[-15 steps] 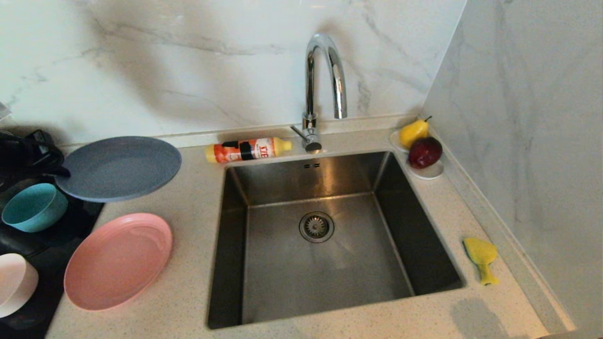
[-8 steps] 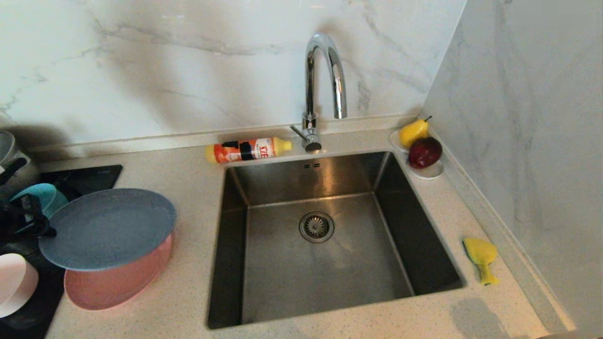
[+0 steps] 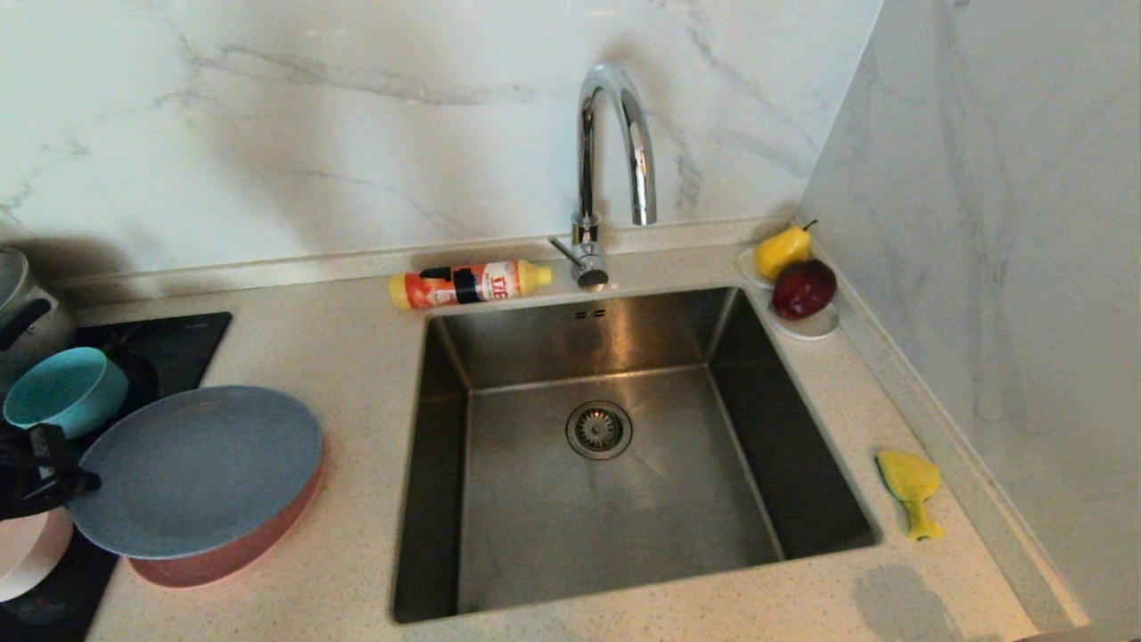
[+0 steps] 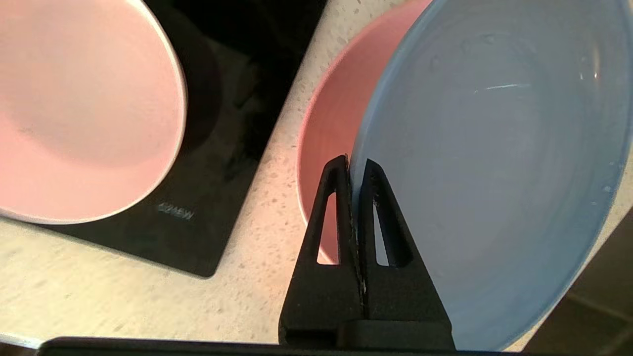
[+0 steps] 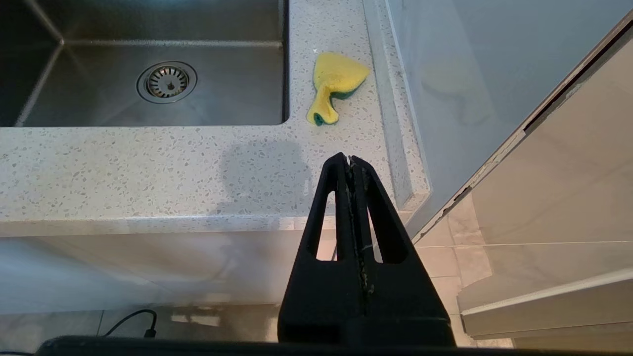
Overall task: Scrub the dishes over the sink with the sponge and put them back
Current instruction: Place the plate on the plate
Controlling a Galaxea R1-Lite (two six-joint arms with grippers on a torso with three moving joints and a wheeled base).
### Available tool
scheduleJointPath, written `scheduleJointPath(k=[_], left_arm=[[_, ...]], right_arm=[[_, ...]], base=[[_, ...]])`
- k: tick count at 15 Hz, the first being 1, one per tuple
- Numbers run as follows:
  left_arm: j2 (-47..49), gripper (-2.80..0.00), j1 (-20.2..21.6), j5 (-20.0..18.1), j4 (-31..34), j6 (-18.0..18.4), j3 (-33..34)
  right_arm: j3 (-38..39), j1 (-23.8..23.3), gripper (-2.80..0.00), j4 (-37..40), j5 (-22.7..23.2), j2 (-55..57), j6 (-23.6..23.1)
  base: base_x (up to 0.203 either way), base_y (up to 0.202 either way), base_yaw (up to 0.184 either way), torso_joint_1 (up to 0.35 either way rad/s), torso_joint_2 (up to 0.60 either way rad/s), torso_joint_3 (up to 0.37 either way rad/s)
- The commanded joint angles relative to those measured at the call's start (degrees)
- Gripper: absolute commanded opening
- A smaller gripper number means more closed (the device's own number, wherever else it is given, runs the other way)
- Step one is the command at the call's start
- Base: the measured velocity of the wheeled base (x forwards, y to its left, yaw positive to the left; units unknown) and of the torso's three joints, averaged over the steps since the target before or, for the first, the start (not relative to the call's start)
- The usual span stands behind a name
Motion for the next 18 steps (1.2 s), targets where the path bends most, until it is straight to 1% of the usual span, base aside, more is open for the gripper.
scheduleJointPath(k=[1, 3, 4, 10, 17, 18], left_arm=[[2.4, -2.80, 1.0, -1.9, -1.3, 0.0, 1.0], [3.5, -2.80, 1.0, -3.7, -3.1, 0.2, 2.2], [4.1, -2.80, 1.0, -4.0, -4.5, 0.2, 2.9], [9.3, -2.80, 1.5, -4.1, -13.8, 1.3, 6.3], [9.5, -2.80, 1.5, -4.2, -13.3, 0.1, 4.5], [9.3, 0.00, 1.5, -4.2, -13.3, 0.3, 4.5]], right_arm=[[0.0, 0.0, -2.80, 0.0, 0.1, 0.1, 0.1], [0.0, 0.0, -2.80, 0.0, 0.1, 0.1, 0.0], [0.0, 0.0, -2.80, 0.0, 0.1, 0.1, 0.0], [0.0, 0.0, -2.80, 0.0, 0.1, 0.1, 0.0], [0.0, 0.0, -2.80, 0.0, 0.1, 0.1, 0.0], [0.0, 0.0, -2.80, 0.0, 0.1, 0.1, 0.0]], base=[[0.000, 0.000, 0.000, 0.000, 0.00, 0.000], [0.000, 0.000, 0.000, 0.000, 0.00, 0.000], [0.000, 0.000, 0.000, 0.000, 0.00, 0.000], [0.000, 0.000, 0.000, 0.000, 0.00, 0.000], [0.000, 0.000, 0.000, 0.000, 0.00, 0.000], [0.000, 0.000, 0.000, 0.000, 0.00, 0.000]])
